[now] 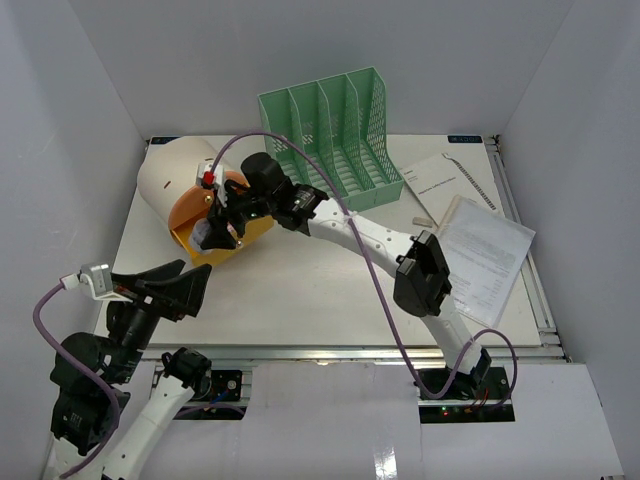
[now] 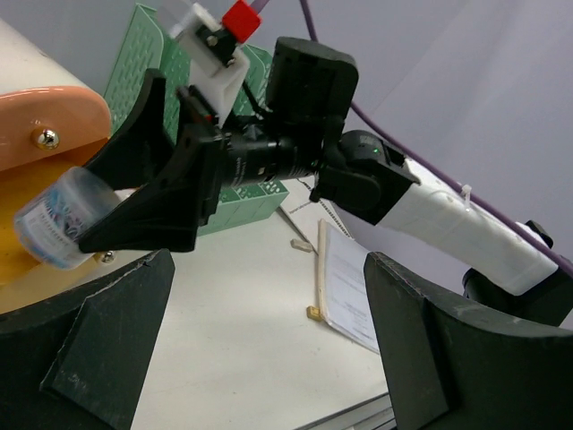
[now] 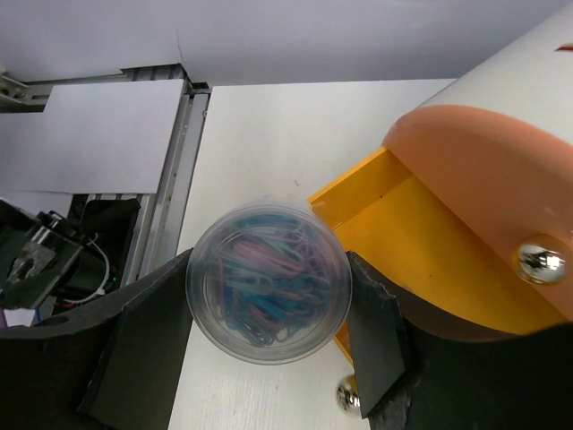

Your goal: Organize the desk

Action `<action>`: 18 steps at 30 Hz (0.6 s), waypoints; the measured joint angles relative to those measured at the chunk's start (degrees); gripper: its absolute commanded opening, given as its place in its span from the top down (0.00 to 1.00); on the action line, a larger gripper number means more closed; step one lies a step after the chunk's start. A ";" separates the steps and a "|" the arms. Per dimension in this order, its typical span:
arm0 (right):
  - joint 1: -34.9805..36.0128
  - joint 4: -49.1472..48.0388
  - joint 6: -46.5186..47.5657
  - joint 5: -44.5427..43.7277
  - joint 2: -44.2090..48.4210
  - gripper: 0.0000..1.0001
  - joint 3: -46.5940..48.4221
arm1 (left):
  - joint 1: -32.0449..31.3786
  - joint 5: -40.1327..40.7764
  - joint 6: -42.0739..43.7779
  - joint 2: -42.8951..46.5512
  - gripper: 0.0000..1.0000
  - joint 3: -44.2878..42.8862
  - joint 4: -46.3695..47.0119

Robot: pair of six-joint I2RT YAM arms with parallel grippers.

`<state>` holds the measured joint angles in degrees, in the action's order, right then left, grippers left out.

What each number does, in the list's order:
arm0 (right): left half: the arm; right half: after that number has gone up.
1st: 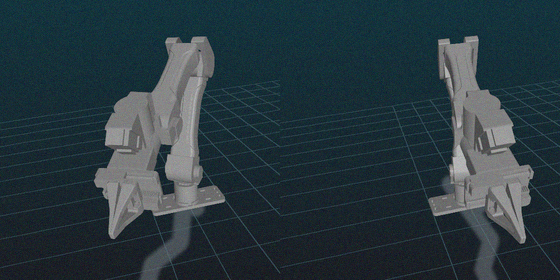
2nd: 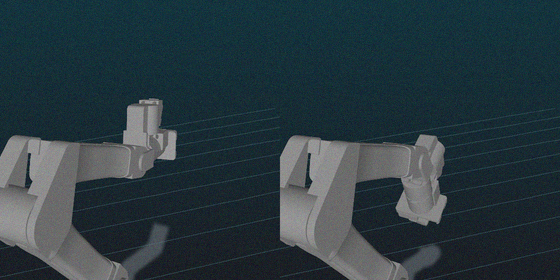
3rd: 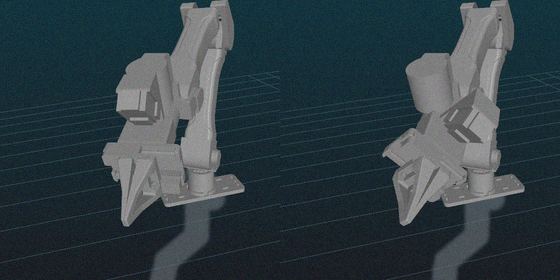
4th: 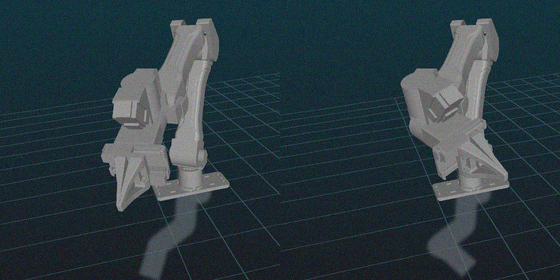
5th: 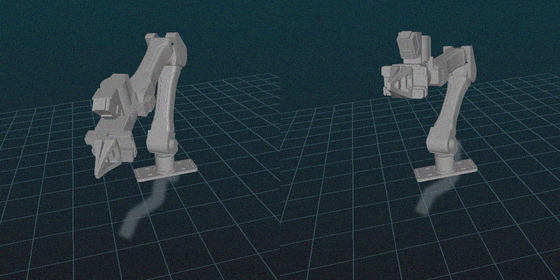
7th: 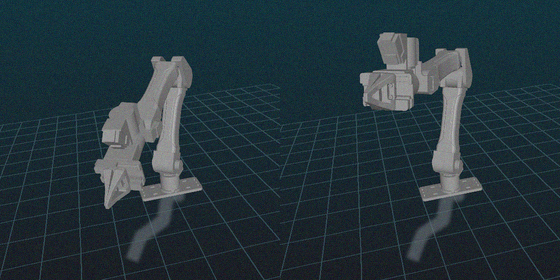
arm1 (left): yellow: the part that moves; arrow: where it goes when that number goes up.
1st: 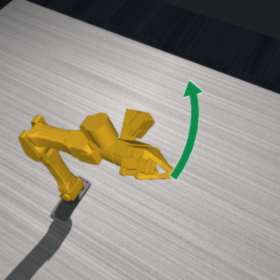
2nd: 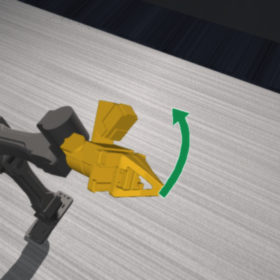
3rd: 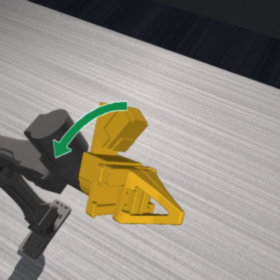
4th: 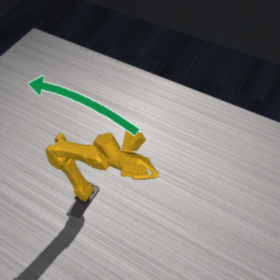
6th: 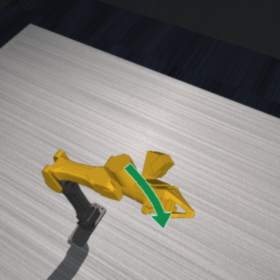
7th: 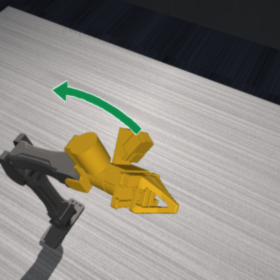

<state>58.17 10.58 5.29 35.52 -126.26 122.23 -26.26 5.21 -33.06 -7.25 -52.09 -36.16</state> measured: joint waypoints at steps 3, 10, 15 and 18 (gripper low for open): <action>1.17 -0.88 -0.83 -2.60 -2.41 0.59 0.97 | 0.00 0.68 0.00 0.12 0.02 -0.01 -0.51; 2.43 -4.06 -0.06 -8.12 -4.68 0.08 2.56 | 0.00 1.27 -0.22 0.13 0.02 -0.01 -1.38; 2.68 -5.68 1.85 -10.16 -4.68 0.10 2.56 | 0.00 1.22 -0.78 0.13 0.02 0.00 -1.63; 2.64 -5.45 3.24 -9.92 -4.47 0.10 2.54 | 0.00 0.72 -1.12 0.13 0.02 0.14 -1.61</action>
<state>60.82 5.13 8.53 25.61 -130.73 124.77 -26.26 5.93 -34.18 -7.12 -51.94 -37.77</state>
